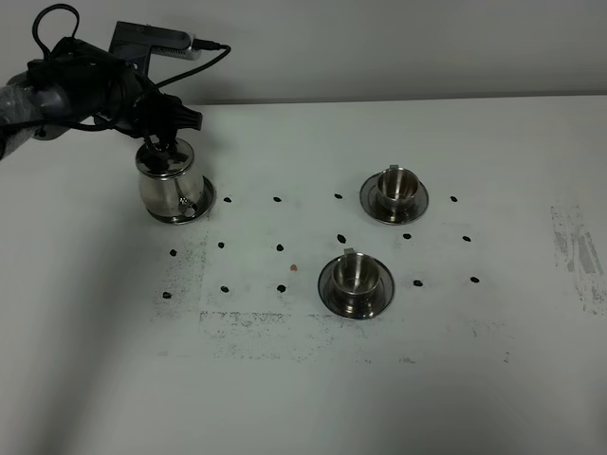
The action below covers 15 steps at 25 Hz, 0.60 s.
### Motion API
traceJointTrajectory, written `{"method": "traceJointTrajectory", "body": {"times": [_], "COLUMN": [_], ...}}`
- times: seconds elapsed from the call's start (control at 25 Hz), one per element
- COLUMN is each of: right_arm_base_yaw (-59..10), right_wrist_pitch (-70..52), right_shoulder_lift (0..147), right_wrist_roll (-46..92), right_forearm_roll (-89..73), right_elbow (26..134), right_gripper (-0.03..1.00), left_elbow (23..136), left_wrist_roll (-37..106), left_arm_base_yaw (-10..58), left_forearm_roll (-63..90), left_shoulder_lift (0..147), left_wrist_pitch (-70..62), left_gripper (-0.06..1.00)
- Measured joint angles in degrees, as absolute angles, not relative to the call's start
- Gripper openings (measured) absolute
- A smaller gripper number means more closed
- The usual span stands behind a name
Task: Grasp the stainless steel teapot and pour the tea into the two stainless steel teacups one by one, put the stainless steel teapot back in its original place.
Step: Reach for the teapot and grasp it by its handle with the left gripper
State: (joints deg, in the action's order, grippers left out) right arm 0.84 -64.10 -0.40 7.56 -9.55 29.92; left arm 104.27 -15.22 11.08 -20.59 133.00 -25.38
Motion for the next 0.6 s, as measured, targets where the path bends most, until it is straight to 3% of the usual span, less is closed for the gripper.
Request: {"method": "traceJointTrajectory", "body": {"times": [0.6], "right_arm_base_yaw": [0.84], "right_wrist_pitch": [-64.10], "right_shoulder_lift": [-0.40], "right_wrist_roll": [7.56], "right_forearm_roll": [-9.61], "right_elbow": [29.92], "right_gripper": [0.39], "left_elbow": [104.27], "left_wrist_roll": [-14.97], "left_arm_base_yaw": [11.08], "left_forearm_roll": [-21.79], "left_shoulder_lift": [130.87], "left_wrist_pitch": [-30.58], "left_gripper": [0.53]}}
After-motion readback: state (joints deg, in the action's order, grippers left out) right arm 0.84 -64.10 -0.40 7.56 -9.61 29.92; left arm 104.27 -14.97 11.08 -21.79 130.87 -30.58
